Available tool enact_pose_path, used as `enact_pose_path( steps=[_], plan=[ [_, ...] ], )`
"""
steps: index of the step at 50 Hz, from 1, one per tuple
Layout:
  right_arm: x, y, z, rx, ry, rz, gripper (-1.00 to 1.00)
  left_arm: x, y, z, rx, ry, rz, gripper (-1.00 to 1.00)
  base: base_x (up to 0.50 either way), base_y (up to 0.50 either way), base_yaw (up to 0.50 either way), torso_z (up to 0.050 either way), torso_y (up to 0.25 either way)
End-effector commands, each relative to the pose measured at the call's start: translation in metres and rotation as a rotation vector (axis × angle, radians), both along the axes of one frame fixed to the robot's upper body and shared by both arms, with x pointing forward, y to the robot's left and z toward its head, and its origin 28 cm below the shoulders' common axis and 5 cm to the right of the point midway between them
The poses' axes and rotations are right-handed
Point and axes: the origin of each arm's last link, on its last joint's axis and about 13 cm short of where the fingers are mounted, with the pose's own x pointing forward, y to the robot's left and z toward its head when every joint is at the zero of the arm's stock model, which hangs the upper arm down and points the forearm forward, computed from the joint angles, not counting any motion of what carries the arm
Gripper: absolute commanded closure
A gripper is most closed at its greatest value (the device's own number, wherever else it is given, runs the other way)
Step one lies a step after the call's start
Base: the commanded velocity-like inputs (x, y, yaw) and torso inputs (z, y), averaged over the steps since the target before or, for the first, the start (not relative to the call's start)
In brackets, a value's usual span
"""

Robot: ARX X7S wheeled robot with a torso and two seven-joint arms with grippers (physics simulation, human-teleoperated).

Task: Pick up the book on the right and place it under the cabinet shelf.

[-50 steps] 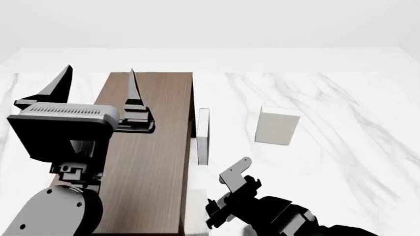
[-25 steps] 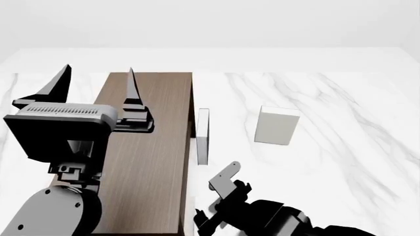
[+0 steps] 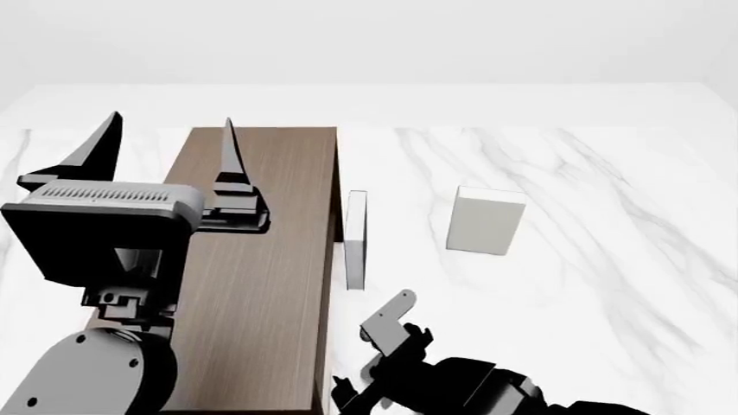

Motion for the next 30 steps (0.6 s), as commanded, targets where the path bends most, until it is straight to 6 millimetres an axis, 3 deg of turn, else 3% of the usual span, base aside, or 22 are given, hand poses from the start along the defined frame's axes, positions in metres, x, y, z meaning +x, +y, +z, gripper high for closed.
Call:
enact_pose_path(
  steps=[1,12,22,30],
  plan=[
    [-0.014,-0.011,0.007,0.047,0.061,-0.014,-1.00,-0.001,0.000,0.001,0.000,-0.005,0.000,-1.00,0.00,0.00,0.00,0.000,0.000],
    [-0.017,-0.043,0.051,0.017,-0.058,-0.125,-1.00,-0.002,0.000,0.001,-0.001,-0.008,0.002,-1.00,0.00,0.00,0.00,0.000,0.000],
    [-0.018,-0.053,0.077,0.024,-0.144,-0.179,-1.00,-0.002,0.000,0.002,-0.002,-0.008,0.000,-1.00,0.00,0.00,0.00,0.000,0.000],
    [-0.021,-0.059,0.116,0.132,-0.304,-0.292,-1.00,-0.002,0.000,0.002,0.003,-0.009,0.003,-1.00,0.00,0.00,0.00,0.000,0.000]
  ],
)
